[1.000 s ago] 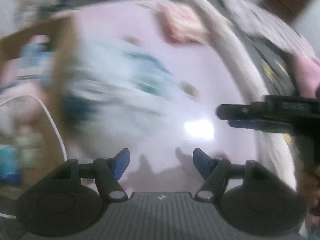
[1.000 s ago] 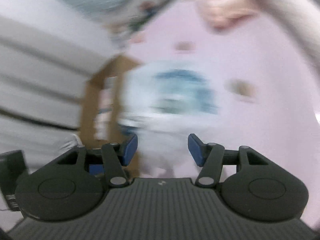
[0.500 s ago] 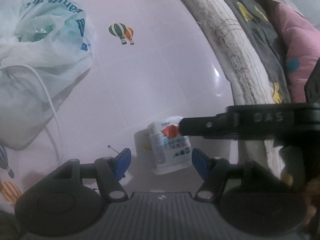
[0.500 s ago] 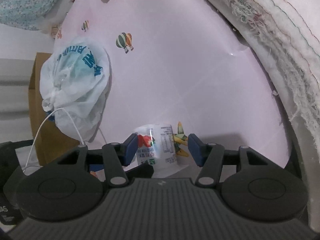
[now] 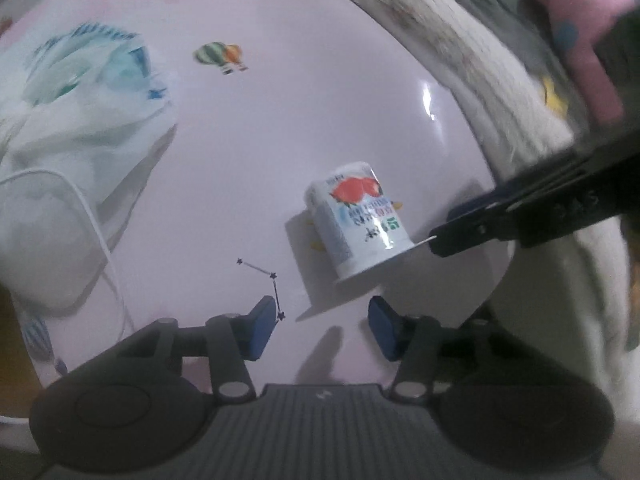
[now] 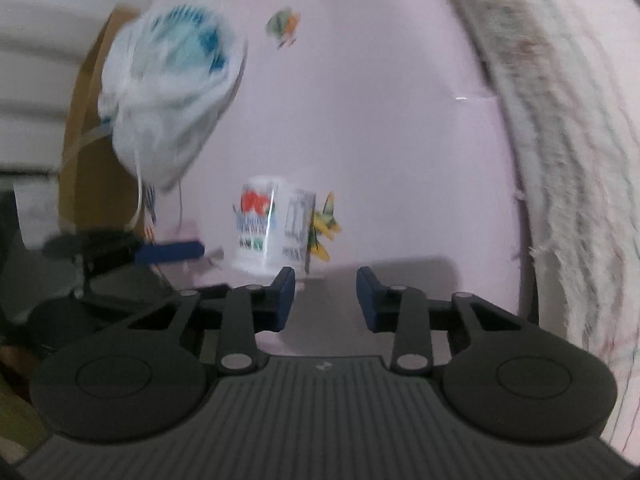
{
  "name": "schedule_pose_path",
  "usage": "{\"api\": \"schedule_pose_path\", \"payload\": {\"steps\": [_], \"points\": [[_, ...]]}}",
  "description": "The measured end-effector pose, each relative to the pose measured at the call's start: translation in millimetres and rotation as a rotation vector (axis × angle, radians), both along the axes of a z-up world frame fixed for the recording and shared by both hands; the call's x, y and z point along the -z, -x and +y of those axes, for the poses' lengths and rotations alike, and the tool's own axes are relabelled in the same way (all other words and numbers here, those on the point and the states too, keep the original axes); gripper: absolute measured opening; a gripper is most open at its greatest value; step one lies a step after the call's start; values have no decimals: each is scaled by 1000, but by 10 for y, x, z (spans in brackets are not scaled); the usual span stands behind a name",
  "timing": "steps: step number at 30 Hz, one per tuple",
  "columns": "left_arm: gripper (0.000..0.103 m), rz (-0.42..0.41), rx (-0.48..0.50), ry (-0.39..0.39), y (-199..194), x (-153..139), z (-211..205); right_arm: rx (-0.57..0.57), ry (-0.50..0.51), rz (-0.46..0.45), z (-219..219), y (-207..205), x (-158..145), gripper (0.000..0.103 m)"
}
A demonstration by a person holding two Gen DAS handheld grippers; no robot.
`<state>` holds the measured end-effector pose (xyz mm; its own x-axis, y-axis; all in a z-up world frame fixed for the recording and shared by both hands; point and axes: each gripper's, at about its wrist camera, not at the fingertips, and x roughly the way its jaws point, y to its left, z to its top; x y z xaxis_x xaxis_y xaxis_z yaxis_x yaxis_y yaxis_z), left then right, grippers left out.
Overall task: Organize soft objects
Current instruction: 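Close the right tool on the white yogurt cup and lift it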
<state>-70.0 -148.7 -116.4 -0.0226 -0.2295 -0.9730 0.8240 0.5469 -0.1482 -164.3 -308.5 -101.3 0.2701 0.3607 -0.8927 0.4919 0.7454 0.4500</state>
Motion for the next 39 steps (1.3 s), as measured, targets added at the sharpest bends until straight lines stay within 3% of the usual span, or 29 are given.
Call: {"api": "schedule_pose_path", "payload": {"steps": [5, 9, 13, 19, 24, 27, 34, 39], "points": [[41, -71, 108, -17, 160, 166, -130, -243, 67, -49, 210, -129, 79, 28], [33, -96, 124, -21, 170, 221, -143, -408, 81, -83, 326, -208, 39, 28], [30, -101, 114, -9, 123, 234, -139, -473, 37, -102, 311, -220, -26, 29], [26, -119, 137, 9, 108, 224, -163, -562, 101, -120, 380, -305, 30, 30], [25, -109, 152, 27, 63, 179, -191, -559, 58, -166, 351, -403, 3, 17], [25, -99, 145, 47, 0, 96, -210, -527, 40, -174, 299, -423, -49, 17], [25, -43, 52, 112, -282, -153, -261, -336, -34, -217, -73, -402, -270, 17], [29, 29, -46, 166, -539, -223, -346, -159, -79, -242, -393, -453, -259, 17]]}}
